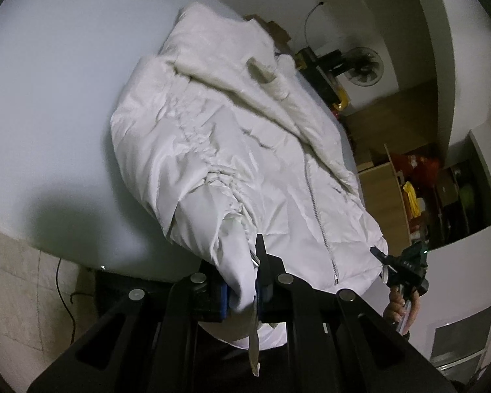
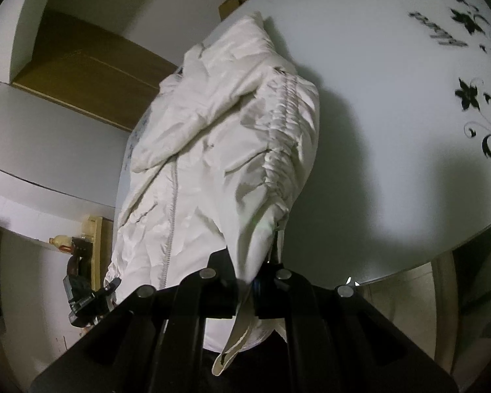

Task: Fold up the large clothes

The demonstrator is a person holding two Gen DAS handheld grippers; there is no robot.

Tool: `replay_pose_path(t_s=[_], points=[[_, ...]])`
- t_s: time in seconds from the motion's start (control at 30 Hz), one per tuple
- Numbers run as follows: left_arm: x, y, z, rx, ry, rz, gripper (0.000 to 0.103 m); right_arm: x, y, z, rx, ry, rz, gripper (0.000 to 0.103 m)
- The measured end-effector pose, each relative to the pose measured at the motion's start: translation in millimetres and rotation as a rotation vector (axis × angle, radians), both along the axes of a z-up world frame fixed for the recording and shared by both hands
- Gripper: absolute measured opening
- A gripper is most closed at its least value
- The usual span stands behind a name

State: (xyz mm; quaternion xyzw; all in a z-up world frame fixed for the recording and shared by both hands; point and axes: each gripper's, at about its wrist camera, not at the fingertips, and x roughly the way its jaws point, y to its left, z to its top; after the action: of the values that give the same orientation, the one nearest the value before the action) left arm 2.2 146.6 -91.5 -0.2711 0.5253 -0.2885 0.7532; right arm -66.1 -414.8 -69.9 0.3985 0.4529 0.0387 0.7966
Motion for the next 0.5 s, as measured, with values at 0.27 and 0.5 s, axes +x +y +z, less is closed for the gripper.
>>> replay_pose_path(t_s=[0.27,0.5], points=[[25.9,-5.4,72.1,0.017,-0.172,-0.038,0.010,17.1,-7.5,57.1,-0.036,-0.091,0.031,0.007],[96.6,-20.5,127.4,0.040,-0.253,-0.047,0.010,78.9,-30.8,103.4,0.014,-0.120,0.060,0.007]])
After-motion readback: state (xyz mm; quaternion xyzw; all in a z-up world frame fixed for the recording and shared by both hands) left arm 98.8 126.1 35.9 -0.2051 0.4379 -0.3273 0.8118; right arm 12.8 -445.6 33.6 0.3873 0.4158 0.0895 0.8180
